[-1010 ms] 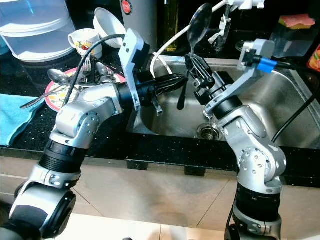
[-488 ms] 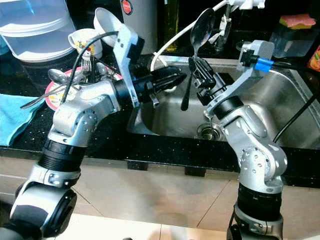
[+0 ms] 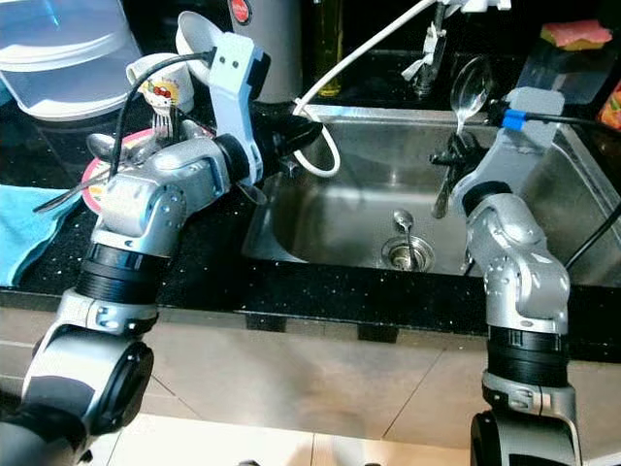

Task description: Kitchen organization

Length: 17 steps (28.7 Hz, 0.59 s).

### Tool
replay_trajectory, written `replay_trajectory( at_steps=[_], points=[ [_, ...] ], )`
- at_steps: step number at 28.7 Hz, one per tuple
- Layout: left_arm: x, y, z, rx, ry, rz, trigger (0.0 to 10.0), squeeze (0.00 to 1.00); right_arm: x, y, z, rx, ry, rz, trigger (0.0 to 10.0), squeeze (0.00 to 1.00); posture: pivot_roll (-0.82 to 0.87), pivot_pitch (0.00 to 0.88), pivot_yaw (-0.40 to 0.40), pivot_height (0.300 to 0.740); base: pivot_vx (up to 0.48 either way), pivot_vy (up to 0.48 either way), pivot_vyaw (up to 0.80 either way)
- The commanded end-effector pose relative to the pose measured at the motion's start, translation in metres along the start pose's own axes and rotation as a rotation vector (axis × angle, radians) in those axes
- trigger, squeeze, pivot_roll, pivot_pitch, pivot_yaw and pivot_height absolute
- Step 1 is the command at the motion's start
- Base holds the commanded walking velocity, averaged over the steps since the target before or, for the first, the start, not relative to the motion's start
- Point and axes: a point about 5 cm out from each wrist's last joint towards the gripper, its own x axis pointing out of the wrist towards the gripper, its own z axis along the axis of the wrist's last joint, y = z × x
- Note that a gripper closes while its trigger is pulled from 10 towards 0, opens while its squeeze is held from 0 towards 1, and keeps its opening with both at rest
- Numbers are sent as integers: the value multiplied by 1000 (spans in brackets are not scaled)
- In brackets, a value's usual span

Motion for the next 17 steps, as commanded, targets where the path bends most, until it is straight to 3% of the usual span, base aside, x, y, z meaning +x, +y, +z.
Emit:
replay_trajectory(
  at_steps=[1, 2, 3, 6, 8, 9, 10, 13, 17],
  points=[
    [3, -3, 1, 20, 23, 19, 10000, 0, 2, 2, 0, -24, -2, 3, 10000, 0, 32, 103, 41, 740, 0, 0, 0],
    [3, -2, 4, 17, 22, 43, 10000, 0, 3, 3, -3, -44, 8, -1, 10000, 596, 34, 103, 41, 740, 0, 0, 0],
    [2, 0, 6, -6, 12, 57, 10000, 0, 4, 4, -6, -47, 19, -2, 10000, 1000, 34, 101, 42, 740, 0, 0, 0],
    [2, 3, 9, -16, -24, 80, 10000, 0, 3, 5, -8, -48, 27, 1, 10000, 1000, 33, 99, 43, 740, 0, 0, 0],
    [2, 14, 15, 6, -65, 181, 10000, 0, 2, 7, -5, -56, -2, 17, 10000, 1000, 32, 90, 45, 740, 0, 0, 0],
    [3, 15, 16, 23, -68, 198, 10000, 0, 1, 7, -3, -58, -14, 22, 10000, 71, 32, 90, 45, 740, 0, 0, 0],
    [3, 16, 16, 53, -69, 199, 10000, 0, -1, 8, 0, -56, -38, 34, 10000, 0, 32, 88, 46, 740, 0, 0, 0],
    [3, 17, 14, 108, -60, 225, 10000, 0, -6, 12, 9, -52, -95, 61, 10000, 0, 32, 86, 47, 740, 0, 0, 0],
    [4, 19, 3, 153, 22, 284, 10000, 0, -14, 22, 21, -46, -169, 106, 10000, 0, 31, 81, 51, 740, 0, 0, 0]
  ],
)
